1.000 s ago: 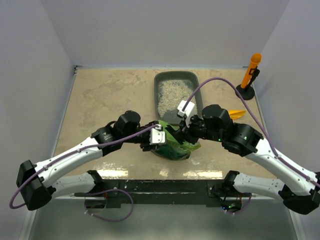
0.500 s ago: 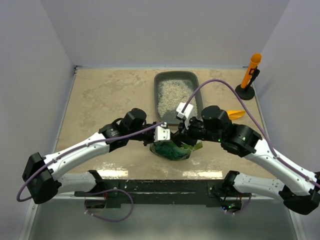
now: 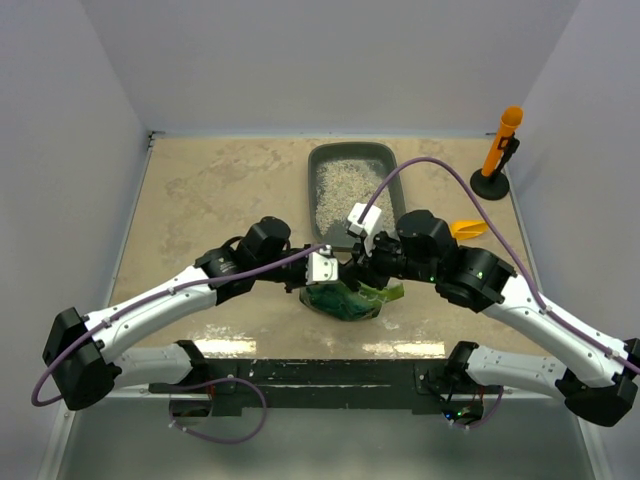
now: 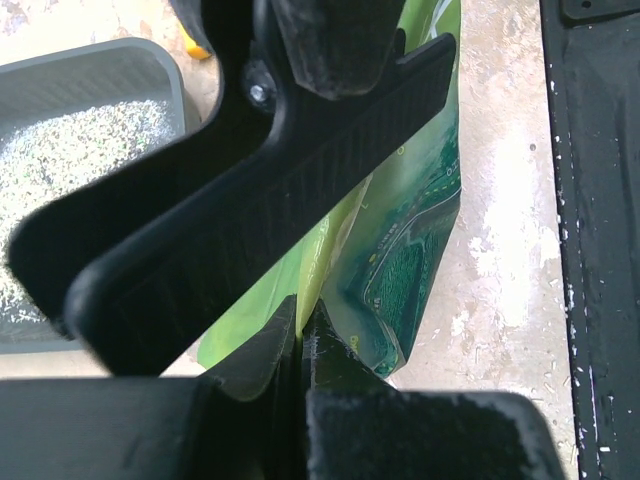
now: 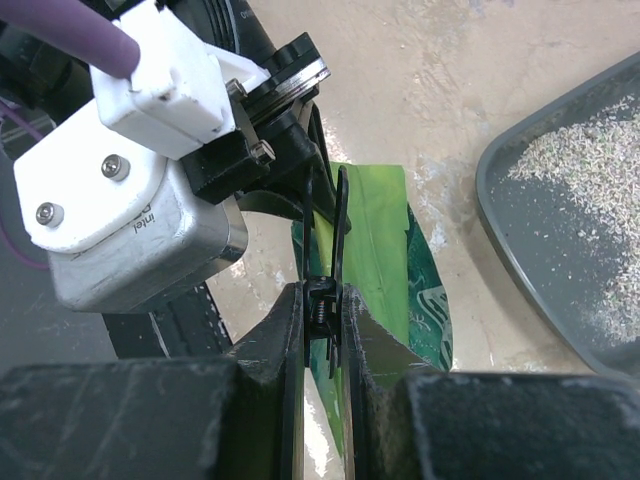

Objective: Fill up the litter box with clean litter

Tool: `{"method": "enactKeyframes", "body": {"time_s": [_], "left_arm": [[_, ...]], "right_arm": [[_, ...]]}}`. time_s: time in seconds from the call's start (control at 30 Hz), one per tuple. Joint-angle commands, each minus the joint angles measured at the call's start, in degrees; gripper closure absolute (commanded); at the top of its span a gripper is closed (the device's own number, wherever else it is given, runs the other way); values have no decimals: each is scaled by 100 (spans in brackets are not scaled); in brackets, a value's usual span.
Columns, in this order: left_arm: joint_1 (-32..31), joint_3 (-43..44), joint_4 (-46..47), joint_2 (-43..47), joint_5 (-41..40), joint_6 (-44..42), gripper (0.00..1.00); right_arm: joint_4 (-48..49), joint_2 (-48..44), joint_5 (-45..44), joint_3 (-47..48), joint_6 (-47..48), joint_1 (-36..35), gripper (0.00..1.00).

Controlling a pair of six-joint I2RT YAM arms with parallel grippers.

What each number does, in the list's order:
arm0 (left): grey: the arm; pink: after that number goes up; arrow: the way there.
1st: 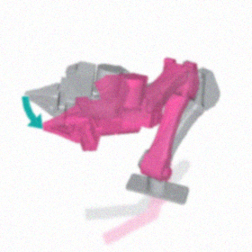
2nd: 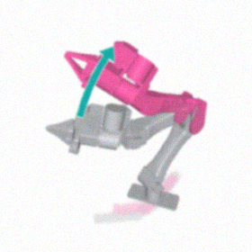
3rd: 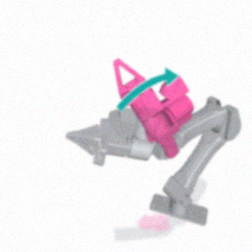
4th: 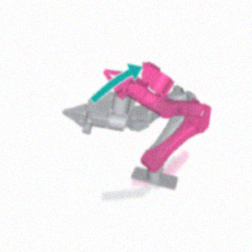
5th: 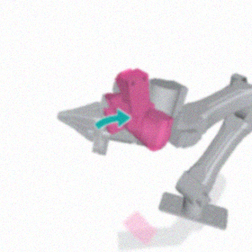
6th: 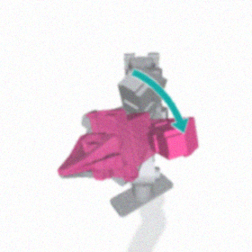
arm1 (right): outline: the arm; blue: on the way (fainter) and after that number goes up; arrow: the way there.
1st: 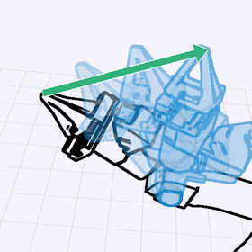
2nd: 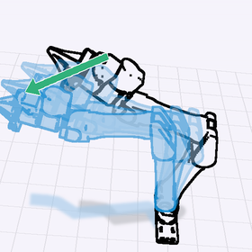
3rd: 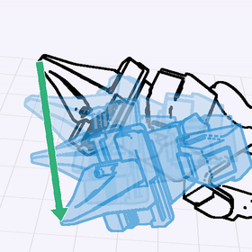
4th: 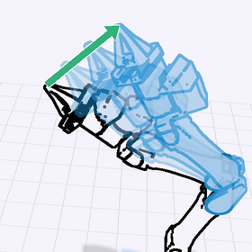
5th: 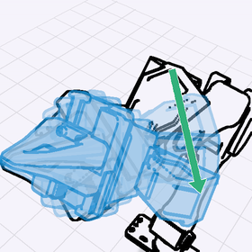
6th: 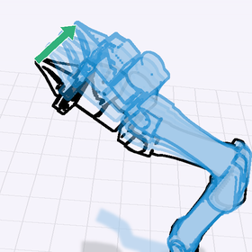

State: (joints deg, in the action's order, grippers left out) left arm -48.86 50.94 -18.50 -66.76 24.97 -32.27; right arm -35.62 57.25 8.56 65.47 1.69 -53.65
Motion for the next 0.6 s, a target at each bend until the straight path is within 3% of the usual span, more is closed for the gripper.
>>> {"method": "enactKeyframes", "body": {"time_s": [0.0,0.57], "left_arm": [[34,-5,286,225,122,-78,100],[61,-102,374,330,192,-34,100]], "right_arm": [[213,-4,-170,317,129,-40,100],[266,40,-364,159,252,-49,100]]}}
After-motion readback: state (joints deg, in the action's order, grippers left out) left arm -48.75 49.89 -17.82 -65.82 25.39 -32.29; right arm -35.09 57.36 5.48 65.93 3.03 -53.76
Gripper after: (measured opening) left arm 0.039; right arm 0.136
